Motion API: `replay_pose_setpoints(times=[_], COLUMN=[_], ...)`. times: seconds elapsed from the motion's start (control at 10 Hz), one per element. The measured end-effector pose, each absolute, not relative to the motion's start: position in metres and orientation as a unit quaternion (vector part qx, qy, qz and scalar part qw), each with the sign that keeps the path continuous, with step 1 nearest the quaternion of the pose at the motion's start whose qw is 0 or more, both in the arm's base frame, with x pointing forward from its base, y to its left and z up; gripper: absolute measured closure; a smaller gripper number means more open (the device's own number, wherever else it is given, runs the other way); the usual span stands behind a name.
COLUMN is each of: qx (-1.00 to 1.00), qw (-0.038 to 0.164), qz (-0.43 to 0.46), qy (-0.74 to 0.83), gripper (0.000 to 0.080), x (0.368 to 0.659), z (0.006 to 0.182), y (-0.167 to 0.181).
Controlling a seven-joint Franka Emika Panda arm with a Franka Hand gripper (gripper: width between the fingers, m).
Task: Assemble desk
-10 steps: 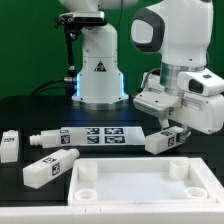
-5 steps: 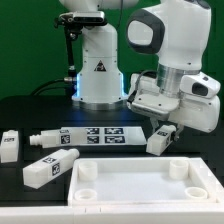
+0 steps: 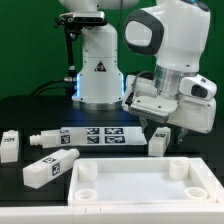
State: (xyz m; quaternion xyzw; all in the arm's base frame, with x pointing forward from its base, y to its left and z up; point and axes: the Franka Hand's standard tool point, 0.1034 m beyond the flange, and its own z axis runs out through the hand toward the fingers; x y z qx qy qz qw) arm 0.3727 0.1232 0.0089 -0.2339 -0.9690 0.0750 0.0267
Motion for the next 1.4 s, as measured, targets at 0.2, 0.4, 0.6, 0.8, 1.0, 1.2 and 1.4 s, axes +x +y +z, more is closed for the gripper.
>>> replay_pose_setpoints(times=[0.2, 0.4, 0.6, 0.8, 1.0, 1.2, 1.4], qx=[-0.331, -0.434, -0.441, -0.515, -0.592, -0.725, -0.84], qw=[0.001, -0.024, -0.032, -0.04, -0.042, -0.041, -0.042], qz=[0.095, 0.109, 0.103, 0.102, 0.099, 0.084, 0.099], qy=[-0.939, -0.894, -0.891, -0.85, -0.799, -0.682, -0.532], gripper=[0.0158, 0.0151, 0.015, 0.015, 0.015, 0.015, 0.015], x=[0.386, 0.406, 0.425, 0.422, 0.426, 0.438, 0.44], z=[0.037, 0.055, 0.062, 0.061, 0.058, 0.059, 0.068], y=[0.116, 0.116, 0.111, 0.112, 0.107, 0.101, 0.096])
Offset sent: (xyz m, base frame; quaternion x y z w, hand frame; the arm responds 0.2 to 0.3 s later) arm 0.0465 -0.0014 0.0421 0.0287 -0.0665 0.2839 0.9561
